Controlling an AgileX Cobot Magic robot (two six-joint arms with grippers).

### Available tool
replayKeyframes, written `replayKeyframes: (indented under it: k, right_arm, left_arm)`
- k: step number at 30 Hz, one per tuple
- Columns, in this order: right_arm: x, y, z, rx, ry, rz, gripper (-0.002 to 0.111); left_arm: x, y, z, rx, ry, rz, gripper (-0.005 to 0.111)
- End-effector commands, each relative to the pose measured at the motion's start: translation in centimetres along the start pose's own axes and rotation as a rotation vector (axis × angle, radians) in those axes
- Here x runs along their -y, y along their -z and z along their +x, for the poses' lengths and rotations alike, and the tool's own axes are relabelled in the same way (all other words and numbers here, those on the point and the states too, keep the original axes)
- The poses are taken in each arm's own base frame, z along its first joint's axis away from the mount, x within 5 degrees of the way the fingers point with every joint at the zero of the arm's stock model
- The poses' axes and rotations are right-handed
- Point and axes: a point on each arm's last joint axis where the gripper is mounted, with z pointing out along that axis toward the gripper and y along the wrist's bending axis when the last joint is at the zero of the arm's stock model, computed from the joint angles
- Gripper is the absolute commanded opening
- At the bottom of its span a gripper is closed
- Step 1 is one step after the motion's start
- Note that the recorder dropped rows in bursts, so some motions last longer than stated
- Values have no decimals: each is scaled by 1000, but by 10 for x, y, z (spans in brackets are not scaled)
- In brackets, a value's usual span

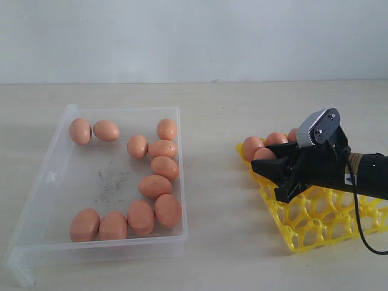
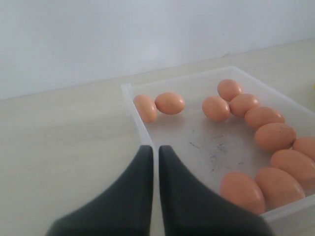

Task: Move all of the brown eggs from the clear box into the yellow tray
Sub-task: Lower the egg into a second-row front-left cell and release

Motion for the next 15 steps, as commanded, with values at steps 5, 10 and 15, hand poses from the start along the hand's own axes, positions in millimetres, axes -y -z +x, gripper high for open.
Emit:
replayKeyframes:
  k: [5,10,15]
  right_arm:
    - [4,0,3,-31,-43,40,10]
    - [4,0,4,-45,-56,45,39]
    - [4,0,3,-38,-64,43,47]
  left_arm:
    - [0,0,1,2,-3,5,4]
    - [0,0,1,2,-3,5,4]
    - [0,0,1,2,-3,5,4]
